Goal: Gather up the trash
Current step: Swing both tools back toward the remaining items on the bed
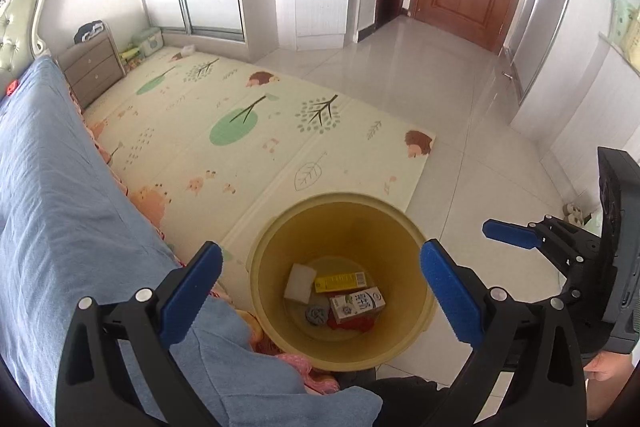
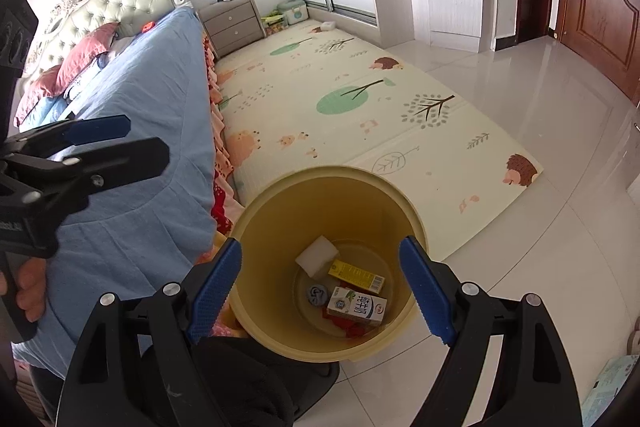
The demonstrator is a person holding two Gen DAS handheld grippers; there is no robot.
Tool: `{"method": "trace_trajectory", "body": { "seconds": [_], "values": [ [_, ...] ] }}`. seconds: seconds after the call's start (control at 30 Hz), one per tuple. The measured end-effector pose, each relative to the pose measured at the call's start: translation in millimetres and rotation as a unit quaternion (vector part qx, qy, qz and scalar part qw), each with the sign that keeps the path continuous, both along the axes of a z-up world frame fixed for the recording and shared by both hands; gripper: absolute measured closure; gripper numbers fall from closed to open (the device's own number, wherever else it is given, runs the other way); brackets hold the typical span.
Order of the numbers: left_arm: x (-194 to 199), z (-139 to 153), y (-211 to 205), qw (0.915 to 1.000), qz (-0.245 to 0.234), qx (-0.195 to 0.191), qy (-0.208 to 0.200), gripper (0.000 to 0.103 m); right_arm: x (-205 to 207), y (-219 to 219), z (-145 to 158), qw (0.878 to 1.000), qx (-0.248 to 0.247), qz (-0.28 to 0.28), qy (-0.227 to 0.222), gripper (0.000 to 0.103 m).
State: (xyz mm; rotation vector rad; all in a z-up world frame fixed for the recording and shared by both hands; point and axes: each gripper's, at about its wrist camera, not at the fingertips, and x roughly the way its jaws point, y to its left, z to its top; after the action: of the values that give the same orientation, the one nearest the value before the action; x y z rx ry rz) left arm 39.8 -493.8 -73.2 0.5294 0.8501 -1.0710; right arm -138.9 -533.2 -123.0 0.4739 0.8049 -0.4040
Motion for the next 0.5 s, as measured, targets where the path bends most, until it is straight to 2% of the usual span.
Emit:
{"method": "trace_trajectory", "body": {
  "seconds": [0.1,0.23,0.4,0.5],
  "values": [
    [-2.2,5.3,4.0,0.9998,-0.004,-0.017,-0.007,0.004,-2.7,4.0,6.9,1.000,-0.019,-0.022,0.001,0.022],
    [-4.3,21.8,23.0,0.9964,0.005,-0.082,-0.021,0.004,-8.8,11.5,18.7,0.999,-0.033,-0.033,-0.023,0.018],
    [-2.1,49.1,72.0,0.9808,0.062,-0.181,-0.040,0.004,-8.3,46.0,47.3,0.992,-0.104,-0.020,-0.075,0.014],
    [-4.6,58.8,112.0,0.9712,0.109,-0.198,-0.074,0.004,-3.3,74.9,67.2,0.983,-0.139,-0.001,-0.120,0.008]
  ]
}}
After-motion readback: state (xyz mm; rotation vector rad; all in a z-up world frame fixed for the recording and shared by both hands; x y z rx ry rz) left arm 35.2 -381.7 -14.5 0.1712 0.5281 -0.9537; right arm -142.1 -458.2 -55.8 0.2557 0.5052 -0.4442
